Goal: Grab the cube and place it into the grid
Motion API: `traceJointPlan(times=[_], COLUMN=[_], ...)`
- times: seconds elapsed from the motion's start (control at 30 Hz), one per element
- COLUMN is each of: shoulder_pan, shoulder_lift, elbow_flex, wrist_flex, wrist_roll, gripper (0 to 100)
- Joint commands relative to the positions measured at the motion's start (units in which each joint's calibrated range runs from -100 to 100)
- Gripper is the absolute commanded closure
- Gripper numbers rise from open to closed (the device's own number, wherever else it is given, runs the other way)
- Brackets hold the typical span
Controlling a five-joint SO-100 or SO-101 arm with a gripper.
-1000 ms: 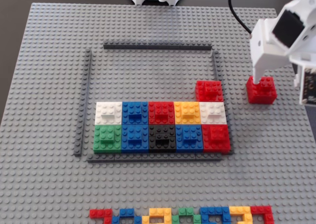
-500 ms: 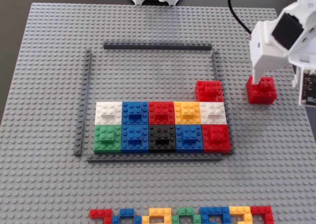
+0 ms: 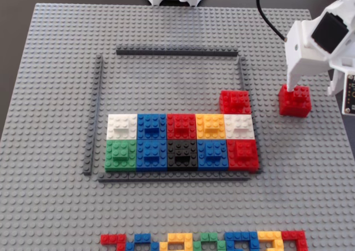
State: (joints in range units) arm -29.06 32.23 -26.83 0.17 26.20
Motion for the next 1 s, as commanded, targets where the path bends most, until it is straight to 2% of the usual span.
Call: traceJointPlan(times=[0.0, 0.17, 0.63, 0.97], shoulder_pan=[0.5, 0.7, 1.1, 1.5], shoulder_lift=[-1.2, -1.2, -1.3, -1.7], elbow_flex=[-1.8, -0.9, -0.2, 0.0], wrist_flex=[-0.4, -0.8, -0.9, -0.9], wrist_roll=[0.1, 0.3, 0.8, 1.0], gripper=[76, 78, 92, 98])
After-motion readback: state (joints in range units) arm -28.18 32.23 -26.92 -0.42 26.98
